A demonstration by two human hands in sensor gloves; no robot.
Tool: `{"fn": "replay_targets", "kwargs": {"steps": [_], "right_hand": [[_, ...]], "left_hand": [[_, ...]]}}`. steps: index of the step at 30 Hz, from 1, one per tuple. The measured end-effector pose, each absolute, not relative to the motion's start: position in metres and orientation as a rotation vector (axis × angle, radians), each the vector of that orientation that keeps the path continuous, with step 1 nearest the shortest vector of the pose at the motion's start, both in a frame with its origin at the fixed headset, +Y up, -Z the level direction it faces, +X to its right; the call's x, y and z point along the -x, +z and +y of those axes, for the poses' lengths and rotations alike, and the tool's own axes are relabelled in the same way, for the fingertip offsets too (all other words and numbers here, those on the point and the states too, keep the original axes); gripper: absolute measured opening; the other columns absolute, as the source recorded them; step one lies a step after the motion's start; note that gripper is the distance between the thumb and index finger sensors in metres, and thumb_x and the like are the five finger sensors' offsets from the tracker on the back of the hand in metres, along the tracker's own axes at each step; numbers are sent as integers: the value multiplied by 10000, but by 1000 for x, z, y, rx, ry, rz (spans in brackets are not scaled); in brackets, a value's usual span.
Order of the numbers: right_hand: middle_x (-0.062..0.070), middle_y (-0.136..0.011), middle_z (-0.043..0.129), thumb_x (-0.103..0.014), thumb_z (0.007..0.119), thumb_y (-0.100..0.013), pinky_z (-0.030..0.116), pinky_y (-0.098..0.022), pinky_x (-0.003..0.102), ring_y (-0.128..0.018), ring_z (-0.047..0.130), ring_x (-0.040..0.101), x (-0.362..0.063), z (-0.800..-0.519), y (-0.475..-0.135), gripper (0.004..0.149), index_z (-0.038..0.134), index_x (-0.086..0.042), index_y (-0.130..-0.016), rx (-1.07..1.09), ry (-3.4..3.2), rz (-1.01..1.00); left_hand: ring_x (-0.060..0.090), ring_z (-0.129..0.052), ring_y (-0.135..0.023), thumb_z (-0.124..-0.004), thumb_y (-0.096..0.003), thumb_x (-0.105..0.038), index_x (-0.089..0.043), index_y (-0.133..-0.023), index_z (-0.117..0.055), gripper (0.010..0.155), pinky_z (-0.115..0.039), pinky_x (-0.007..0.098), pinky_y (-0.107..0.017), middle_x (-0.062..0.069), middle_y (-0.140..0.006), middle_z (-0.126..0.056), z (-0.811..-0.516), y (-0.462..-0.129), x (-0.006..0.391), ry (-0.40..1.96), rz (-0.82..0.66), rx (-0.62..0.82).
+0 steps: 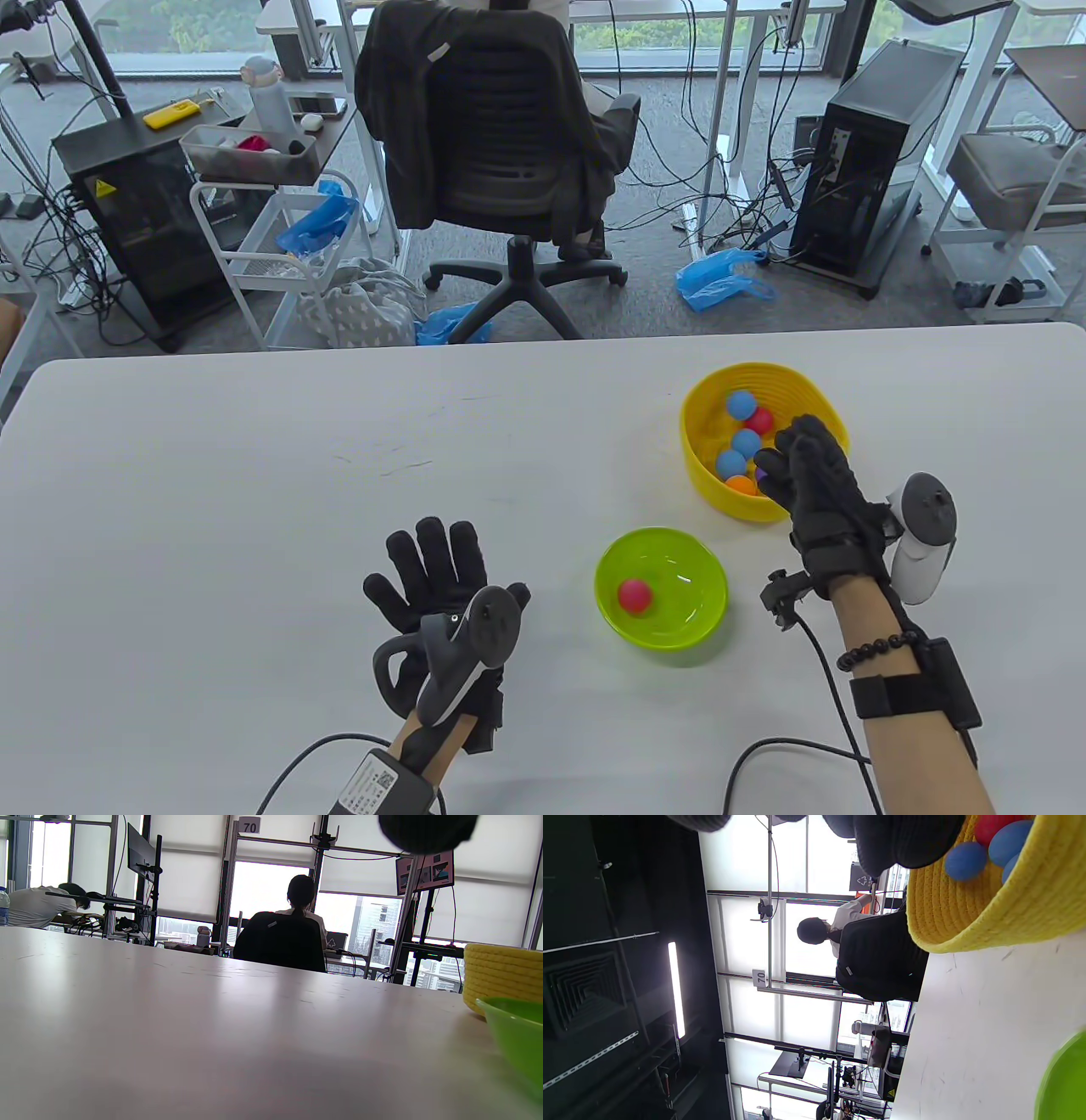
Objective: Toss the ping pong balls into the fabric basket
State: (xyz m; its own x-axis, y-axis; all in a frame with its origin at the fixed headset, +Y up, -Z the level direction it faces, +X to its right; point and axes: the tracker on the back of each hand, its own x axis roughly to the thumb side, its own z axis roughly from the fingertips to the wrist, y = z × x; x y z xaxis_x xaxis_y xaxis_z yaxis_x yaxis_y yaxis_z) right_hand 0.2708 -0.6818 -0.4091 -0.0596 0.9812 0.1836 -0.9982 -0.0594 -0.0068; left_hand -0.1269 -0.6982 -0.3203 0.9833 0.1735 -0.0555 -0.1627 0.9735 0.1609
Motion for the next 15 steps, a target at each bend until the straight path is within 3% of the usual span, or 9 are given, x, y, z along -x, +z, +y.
{"fn": "replay_targets", "kwargs": {"steps": [7, 15], "right_hand": [[249, -1083, 632, -435, 676, -607, 744, -622, 576, -849, 822, 470, -226, -672, -393, 566, 599, -129, -1077, -296, 1998, -265], [252, -1089, 641, -423, 744, -563, 742, -616, 592, -846, 825, 487, -164, -682, -378, 531, 711, -158, -1023, -608, 2484, -166]], "left_hand": [[505, -30, -1097, -704, -518, -581, -152, -1170, -267, 895, -53, 792, -682, 178, -1237, -96, -699, -320, 127, 180, 65, -158], [503, -30, -1099, -705, -518, -580, -152, -1171, -279, 890, -51, 790, -684, 178, -1238, -95, -699, -320, 129, 197, 63, -155]]}}
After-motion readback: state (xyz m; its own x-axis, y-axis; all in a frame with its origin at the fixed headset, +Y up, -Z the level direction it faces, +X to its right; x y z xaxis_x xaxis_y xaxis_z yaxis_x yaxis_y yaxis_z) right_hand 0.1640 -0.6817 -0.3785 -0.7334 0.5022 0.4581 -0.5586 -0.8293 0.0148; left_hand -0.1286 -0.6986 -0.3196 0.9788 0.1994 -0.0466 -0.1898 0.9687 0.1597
